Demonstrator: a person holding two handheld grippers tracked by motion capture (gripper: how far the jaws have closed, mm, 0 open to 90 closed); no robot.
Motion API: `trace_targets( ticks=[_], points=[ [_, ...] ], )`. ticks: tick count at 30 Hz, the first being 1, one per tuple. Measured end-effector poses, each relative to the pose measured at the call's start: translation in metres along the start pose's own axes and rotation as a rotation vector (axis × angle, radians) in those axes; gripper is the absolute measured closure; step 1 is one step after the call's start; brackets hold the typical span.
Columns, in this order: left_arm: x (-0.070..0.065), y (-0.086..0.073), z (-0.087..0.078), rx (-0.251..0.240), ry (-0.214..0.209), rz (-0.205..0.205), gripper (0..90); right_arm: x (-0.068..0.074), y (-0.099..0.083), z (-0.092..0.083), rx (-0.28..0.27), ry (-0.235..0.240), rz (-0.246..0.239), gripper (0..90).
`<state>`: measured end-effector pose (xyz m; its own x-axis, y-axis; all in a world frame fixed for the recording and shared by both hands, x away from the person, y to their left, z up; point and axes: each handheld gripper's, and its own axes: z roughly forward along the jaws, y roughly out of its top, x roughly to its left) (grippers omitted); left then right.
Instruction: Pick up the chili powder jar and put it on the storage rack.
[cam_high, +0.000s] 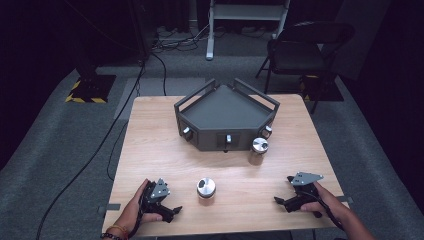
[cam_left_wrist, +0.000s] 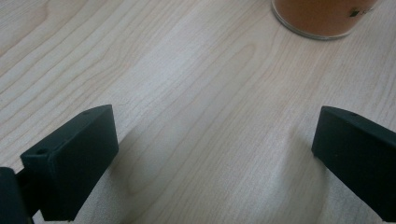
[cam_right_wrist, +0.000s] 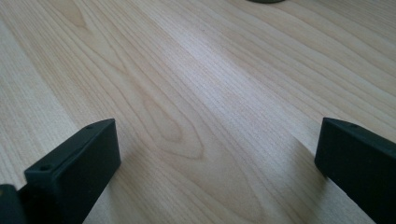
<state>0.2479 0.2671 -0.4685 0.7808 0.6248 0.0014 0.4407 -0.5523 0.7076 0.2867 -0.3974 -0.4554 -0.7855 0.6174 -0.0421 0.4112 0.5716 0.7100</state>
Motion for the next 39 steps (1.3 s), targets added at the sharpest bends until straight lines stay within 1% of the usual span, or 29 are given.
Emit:
trace_targets(
  ticks=[24, 33, 39],
  points=[
    [-0.0007, 0.0, -0.0008, 0.003, 0.003, -0.004, 0.3, 0.0012, -0.0002, -0.0002, 0.0, -0.005, 0.005, 0.0],
    [-0.002, -0.001, -0.0018, 0.003, 0.023, -0.025, 0.3, 0.001, -0.0001, -0.0002, 0.0, -0.004, 0.005, 0.0],
    [-0.0037, 0.0006, -0.0018, 0.005, 0.029, -0.02, 0.9, 0.0009, -0.0001, -0.0002, 0.0, -0.003, 0.004, 0.0]
  ],
)
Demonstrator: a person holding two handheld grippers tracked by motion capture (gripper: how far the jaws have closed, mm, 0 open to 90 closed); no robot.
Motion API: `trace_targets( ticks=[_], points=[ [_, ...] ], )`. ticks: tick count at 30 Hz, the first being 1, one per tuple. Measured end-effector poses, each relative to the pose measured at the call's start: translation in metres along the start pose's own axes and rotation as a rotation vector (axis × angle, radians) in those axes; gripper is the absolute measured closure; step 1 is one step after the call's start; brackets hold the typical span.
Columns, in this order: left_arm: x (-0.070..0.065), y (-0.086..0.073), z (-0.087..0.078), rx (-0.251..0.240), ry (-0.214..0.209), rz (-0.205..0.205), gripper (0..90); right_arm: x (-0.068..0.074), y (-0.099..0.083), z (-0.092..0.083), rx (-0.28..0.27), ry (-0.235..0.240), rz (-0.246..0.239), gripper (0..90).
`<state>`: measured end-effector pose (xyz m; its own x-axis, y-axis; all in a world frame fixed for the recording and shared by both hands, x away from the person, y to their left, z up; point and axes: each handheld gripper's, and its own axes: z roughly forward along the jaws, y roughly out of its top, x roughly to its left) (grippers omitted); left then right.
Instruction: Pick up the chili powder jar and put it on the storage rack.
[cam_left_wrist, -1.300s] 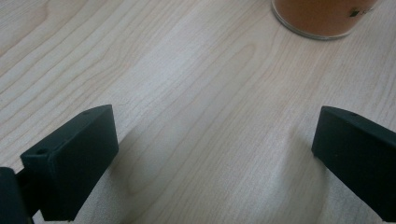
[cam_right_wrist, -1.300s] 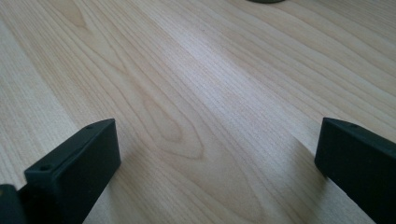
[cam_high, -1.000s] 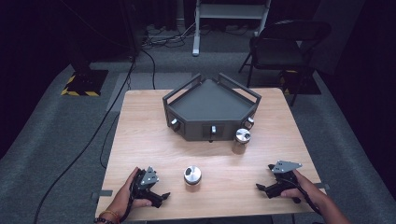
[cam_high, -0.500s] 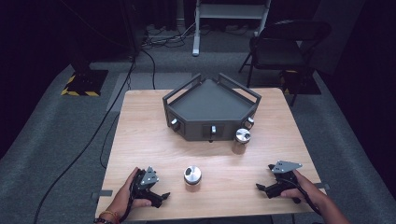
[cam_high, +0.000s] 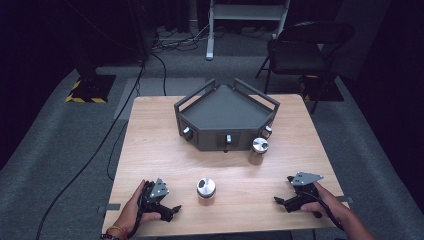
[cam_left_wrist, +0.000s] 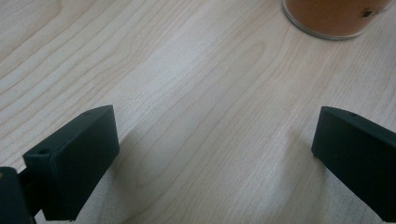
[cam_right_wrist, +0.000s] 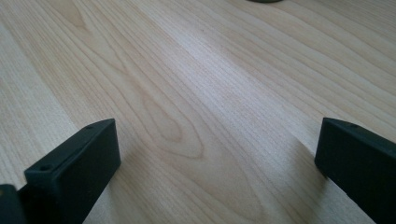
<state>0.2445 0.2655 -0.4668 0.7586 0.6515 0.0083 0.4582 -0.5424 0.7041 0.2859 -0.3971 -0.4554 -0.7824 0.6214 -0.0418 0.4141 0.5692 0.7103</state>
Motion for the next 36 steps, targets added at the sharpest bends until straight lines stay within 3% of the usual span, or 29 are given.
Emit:
trace_targets(
  ticks=[12, 21, 29, 36],
  points=[
    [-0.001, 0.006, -0.012, -0.07, -0.012, -0.004, 1.2, 0.0, 0.0, 0.0, 0.0, 0.001, -0.001, 0.0],
    [-0.009, 0.019, -0.016, -0.066, -0.001, 0.02, 1.3, -0.001, 0.001, 0.001, 0.0, 0.003, -0.001, 0.0],
    [-0.007, 0.027, -0.019, -0.126, -0.063, 0.007, 1.3, -0.001, 0.001, 0.001, 0.0, 0.003, -0.001, 0.0],
    [-0.012, 0.036, -0.017, -0.131, -0.068, 0.03, 1.2, -0.001, 0.001, 0.001, 0.0, 0.004, -0.001, 0.0]
  ],
)
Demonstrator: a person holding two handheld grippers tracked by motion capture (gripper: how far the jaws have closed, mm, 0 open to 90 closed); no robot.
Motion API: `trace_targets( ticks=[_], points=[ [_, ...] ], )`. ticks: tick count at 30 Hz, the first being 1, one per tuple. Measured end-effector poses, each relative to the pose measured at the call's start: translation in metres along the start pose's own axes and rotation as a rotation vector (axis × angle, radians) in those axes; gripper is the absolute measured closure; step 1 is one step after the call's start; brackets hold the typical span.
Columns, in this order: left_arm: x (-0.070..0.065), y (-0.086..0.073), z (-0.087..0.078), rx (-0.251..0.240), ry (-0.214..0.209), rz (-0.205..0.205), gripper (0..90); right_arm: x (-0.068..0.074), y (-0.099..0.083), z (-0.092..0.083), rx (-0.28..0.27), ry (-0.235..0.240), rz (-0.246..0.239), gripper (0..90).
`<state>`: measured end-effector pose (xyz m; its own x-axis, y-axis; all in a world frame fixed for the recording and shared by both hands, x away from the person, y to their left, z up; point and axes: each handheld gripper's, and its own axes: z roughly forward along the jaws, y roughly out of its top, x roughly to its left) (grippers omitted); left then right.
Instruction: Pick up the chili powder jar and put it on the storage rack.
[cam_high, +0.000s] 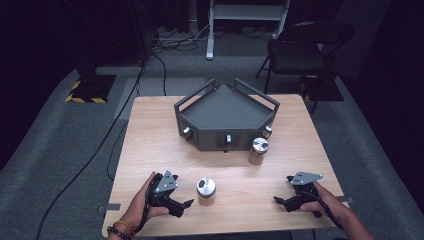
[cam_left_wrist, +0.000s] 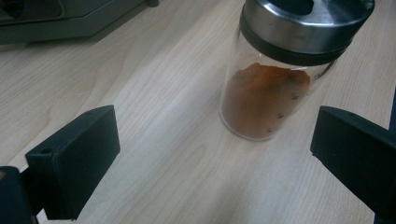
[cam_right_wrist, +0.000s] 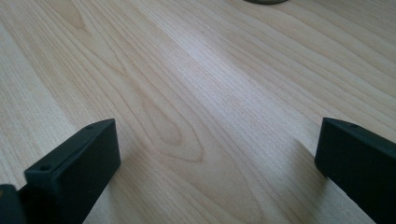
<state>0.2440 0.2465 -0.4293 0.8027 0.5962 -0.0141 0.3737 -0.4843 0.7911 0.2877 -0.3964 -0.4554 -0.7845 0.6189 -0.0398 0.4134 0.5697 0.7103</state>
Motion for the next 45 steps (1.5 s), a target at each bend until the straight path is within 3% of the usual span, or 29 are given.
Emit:
trace_targets(
  ticks=[12, 32, 45],
  points=[
    [-0.005, 0.008, 0.013, 0.009, 0.002, 0.016, 1.1, 0.0, 0.0, 0.0, 0.0, 0.0, 0.0, 0.0],
    [-0.001, 0.018, 0.037, 0.044, -0.068, 0.02, 0.5, 0.0, 0.0, 0.0, 0.0, 0.001, -0.001, 0.0],
    [-0.002, 0.021, 0.05, 0.017, -0.083, 0.015, 0.5, -0.001, 0.0, 0.0, 0.0, 0.003, -0.003, 0.0]
  ],
)
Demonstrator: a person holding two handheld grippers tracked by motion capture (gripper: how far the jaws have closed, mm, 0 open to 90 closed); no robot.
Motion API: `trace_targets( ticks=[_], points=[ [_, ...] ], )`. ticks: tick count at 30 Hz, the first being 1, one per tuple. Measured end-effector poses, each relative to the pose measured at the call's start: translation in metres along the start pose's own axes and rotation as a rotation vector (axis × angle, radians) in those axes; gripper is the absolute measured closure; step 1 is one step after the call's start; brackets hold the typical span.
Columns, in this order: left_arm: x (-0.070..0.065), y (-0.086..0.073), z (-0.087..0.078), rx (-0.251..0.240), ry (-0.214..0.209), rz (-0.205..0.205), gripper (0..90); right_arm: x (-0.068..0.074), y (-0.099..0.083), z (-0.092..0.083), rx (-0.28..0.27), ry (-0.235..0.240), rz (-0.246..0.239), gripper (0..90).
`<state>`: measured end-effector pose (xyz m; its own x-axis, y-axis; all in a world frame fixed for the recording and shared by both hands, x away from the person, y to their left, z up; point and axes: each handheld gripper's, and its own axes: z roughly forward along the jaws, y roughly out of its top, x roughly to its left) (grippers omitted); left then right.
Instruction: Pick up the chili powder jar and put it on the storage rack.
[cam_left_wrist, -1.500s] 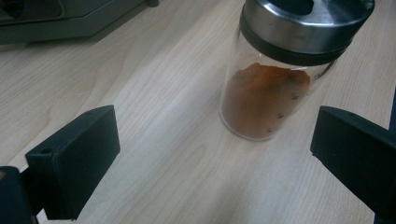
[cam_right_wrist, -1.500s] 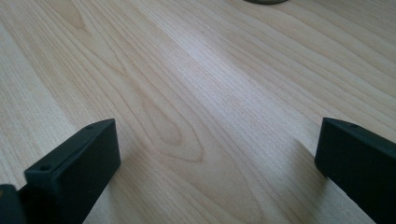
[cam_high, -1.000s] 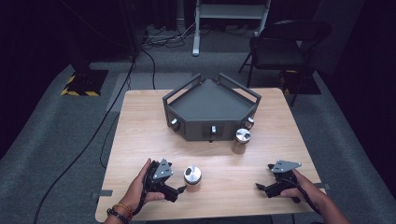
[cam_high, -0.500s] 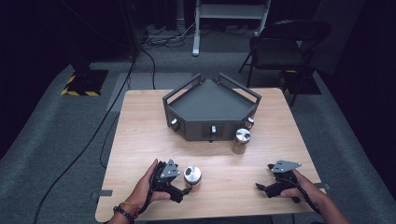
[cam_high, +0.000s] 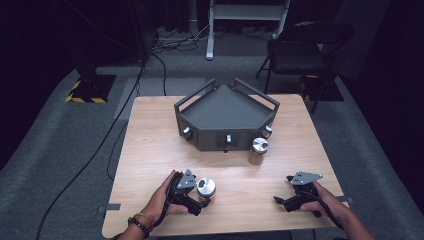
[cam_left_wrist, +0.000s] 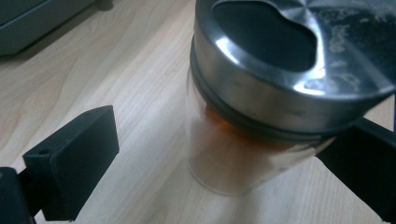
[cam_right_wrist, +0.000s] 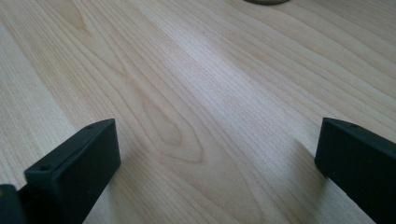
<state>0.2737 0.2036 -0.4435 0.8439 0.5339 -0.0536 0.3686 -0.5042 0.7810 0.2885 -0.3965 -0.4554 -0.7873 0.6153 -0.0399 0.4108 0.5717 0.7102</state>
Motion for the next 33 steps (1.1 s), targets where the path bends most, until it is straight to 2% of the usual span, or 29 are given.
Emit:
trace_targets(
  ticks=[12, 19, 22, 29, 33],
  points=[
    [0.008, -0.002, 0.013, -0.029, -0.062, -0.033, 8.4, -0.001, 0.0, 0.0, 0.0, 0.002, -0.002, 0.0],
    [0.011, -0.004, 0.016, -0.057, -0.097, -0.02, 24.7, -0.001, 0.0, 0.0, 0.0, 0.003, -0.004, 0.0],
    [0.009, -0.002, 0.016, -0.057, -0.09, -0.006, 28.3, -0.001, 0.0, 0.0, 0.0, 0.003, -0.004, 0.0],
    [0.01, -0.003, 0.016, -0.059, -0.089, -0.027, 28.9, -0.001, 0.001, 0.0, 0.0, 0.004, -0.006, 0.0],
    [0.008, 0.0, 0.016, -0.051, -0.079, -0.02, 29.1, -0.001, 0.001, 0.001, 0.0, 0.003, -0.004, 0.0]
  ],
)
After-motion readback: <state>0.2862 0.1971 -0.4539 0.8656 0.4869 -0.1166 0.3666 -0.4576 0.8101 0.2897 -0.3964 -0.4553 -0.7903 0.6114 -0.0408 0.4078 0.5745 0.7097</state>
